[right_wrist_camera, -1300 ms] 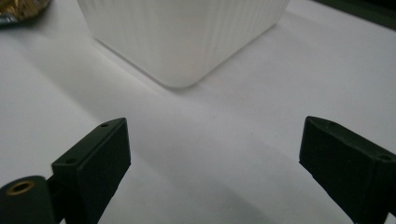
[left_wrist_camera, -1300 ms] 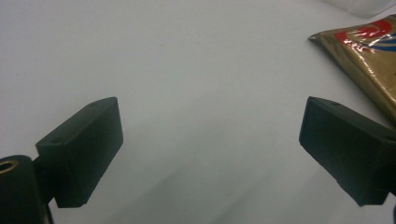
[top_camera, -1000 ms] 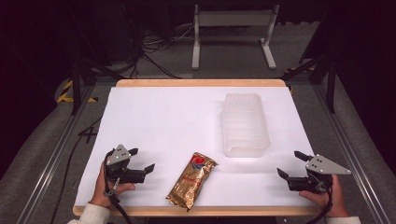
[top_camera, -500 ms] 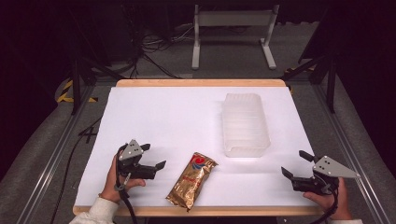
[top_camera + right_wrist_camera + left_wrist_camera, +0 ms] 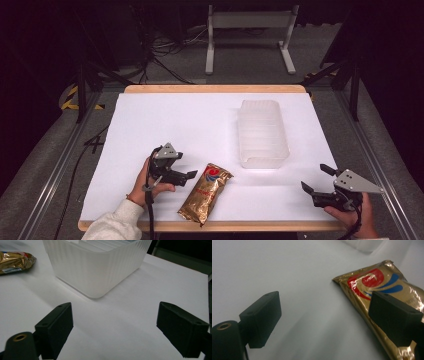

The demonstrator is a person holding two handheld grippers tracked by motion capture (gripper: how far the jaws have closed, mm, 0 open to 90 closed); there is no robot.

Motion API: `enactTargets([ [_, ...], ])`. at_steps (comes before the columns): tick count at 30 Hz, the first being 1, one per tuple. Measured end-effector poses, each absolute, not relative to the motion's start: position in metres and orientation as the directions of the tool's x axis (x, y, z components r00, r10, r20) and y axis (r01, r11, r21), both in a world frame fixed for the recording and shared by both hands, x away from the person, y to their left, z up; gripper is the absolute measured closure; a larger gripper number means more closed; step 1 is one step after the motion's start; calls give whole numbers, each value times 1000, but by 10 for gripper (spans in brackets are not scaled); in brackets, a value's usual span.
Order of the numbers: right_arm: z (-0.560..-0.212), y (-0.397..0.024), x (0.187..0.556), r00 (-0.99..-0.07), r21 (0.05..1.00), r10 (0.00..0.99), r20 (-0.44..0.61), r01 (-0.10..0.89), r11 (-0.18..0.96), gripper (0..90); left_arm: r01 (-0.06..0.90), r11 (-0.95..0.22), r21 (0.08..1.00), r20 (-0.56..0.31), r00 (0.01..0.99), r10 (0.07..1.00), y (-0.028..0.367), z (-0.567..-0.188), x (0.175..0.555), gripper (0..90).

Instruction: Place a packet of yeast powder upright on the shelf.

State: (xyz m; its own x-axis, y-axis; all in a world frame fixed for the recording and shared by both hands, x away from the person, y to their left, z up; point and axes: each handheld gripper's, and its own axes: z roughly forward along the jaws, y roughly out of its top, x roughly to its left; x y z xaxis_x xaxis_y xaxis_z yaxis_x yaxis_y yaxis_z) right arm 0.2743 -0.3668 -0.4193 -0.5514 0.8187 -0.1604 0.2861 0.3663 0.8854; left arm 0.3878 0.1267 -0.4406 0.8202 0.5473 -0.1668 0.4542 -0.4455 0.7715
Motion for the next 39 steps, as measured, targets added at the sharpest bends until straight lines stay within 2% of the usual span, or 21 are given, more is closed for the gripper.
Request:
enactTargets([
  [3, -421, -365, 275, -559, 879, 813, -164, 291, 377, 142, 479, -449, 754, -208, 824, 527, 110, -442, 398, 124],
  [9, -421, -365, 276, -563, 877, 810, -165, 292, 382, 142, 505, -477, 719, -236, 823, 517, 83, -448, 410, 127],
  [14, -423, -364, 276, -572, 868, 804, -164, 303, 393, 144, 507, -509, 696, -231, 828, 510, 70, -450, 417, 103],
  [21, -423, -364, 277, -577, 863, 801, -162, 311, 399, 145, 502, -541, 675, -241, 843, 481, 70, -443, 411, 205],
  [26, -424, -364, 277, -580, 856, 799, -158, 323, 404, 144, 518, -553, 653, -287, 845, 451, 69, -442, 409, 266],
  [27, -425, -363, 278, -585, 850, 796, -157, 331, 411, 144, 524, -552, 648, -317, 845, 430, 70, -443, 411, 337],
  [31, -426, -361, 278, -591, 844, 791, -156, 336, 418, 143, 536, -550, 641, -347, 841, 415, 72, -444, 414, 380],
  [35, -426, -362, 279, -591, 845, 793, -148, 341, 411, 143, 553, -537, 637, -352, 828, 436, 74, -444, 415, 547],
  [36, -426, -362, 278, -591, 845, 793, -147, 341, 411, 143, 552, -538, 637, -346, 828, 441, 75, -445, 416, 547],
  [37, -426, -361, 278, -595, 844, 790, -146, 342, 413, 143, 553, -541, 634, -337, 827, 451, 75, -445, 416, 634],
  [39, -426, -361, 278, -596, 843, 790, -147, 341, 415, 143, 548, -546, 633, -324, 829, 456, 74, -444, 415, 715],
])
